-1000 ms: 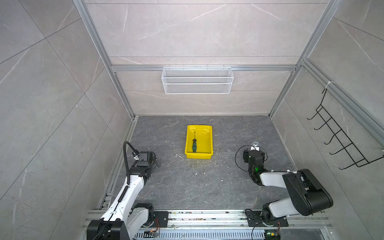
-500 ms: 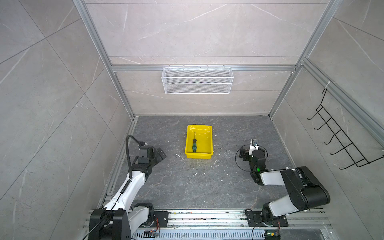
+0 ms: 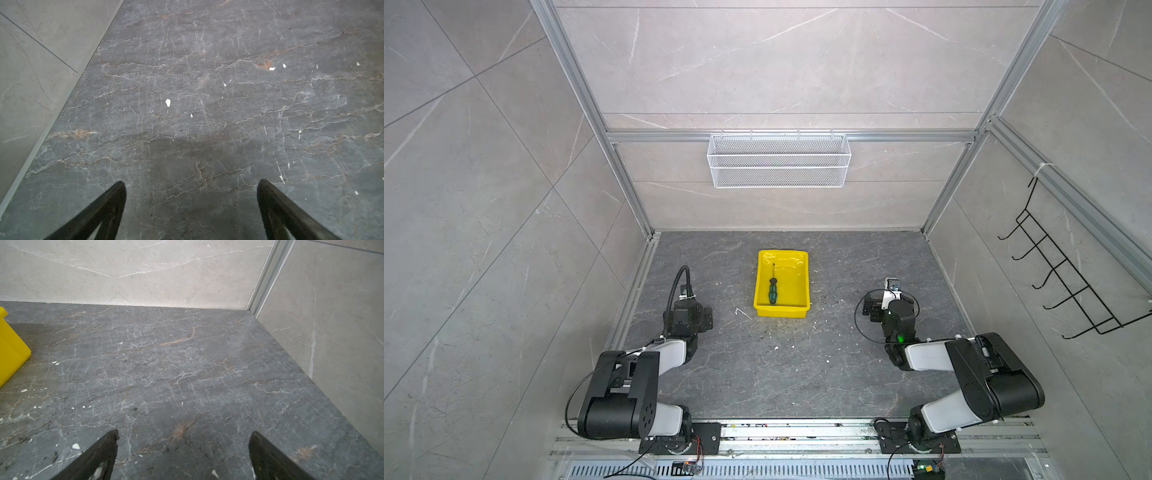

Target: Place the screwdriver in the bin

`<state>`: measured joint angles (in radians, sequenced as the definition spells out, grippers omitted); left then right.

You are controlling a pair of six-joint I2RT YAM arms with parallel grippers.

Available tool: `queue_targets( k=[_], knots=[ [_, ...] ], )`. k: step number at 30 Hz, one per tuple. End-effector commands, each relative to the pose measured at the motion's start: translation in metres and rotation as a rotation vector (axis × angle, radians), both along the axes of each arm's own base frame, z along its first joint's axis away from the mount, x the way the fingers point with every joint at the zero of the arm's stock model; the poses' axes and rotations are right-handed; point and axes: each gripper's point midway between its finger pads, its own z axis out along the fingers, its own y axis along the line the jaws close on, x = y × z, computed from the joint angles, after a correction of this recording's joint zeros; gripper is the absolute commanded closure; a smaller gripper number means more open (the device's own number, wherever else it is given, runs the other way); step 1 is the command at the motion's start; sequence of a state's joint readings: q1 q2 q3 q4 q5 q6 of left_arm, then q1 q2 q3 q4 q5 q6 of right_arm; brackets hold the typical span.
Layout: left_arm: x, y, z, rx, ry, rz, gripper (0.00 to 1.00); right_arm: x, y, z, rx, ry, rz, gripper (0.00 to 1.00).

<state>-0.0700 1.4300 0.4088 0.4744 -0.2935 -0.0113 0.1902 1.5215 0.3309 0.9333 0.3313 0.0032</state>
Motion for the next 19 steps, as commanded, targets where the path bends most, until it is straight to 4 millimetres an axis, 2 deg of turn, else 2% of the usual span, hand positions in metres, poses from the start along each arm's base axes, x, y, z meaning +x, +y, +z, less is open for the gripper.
queue_targets(
  k=[1,6,19],
  knots=[
    [0.033,0.008,0.046,0.009,-0.239,0.013,0.0,0.001,0.0,0.002,0.004,-0.011,0.006,0.01],
    [0.025,0.022,0.035,-0.06,-0.288,0.044,0.0,0.001,0.0,0.002,0.003,-0.01,0.005,0.01],
    [0.024,0.022,0.035,-0.065,-0.273,0.047,0.0,0.005,0.001,-0.001,0.03,0.009,0.039,0.01]
  ],
)
